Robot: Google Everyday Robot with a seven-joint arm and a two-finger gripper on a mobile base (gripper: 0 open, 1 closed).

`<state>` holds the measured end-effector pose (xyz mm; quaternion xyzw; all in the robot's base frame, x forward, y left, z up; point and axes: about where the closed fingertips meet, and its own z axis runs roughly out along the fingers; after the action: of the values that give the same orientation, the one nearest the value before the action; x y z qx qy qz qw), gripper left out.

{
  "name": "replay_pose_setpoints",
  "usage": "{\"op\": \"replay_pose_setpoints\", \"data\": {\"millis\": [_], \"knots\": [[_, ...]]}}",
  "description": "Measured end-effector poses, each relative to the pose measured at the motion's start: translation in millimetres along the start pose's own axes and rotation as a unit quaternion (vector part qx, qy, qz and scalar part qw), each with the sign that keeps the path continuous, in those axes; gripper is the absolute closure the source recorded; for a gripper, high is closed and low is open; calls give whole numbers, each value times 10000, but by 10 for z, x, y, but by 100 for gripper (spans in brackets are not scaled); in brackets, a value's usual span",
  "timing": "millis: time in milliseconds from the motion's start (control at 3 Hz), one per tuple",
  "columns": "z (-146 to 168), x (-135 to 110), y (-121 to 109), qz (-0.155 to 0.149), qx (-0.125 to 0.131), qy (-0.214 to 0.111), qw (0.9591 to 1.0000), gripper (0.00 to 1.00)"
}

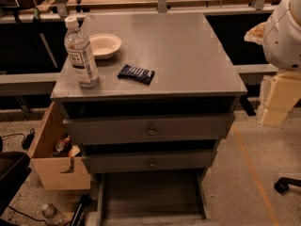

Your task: Place rxbar blueberry into bottom drawer

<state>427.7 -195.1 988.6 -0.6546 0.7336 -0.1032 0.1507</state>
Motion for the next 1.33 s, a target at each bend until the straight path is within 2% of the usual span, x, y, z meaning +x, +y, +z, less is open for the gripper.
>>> {"op": "replay_pose_setpoints", "data": {"millis": [333,667,1000,1333], "knots": [[-31,-13,-11,7,49,-35,10000,0],[-49,-172,-205,-10,304,-451,9985,0],[-81,-610,-663,-126,793,-1488,9856,0],[-86,-1097,-1160,-241,1185,-2720,9547,0]]}}
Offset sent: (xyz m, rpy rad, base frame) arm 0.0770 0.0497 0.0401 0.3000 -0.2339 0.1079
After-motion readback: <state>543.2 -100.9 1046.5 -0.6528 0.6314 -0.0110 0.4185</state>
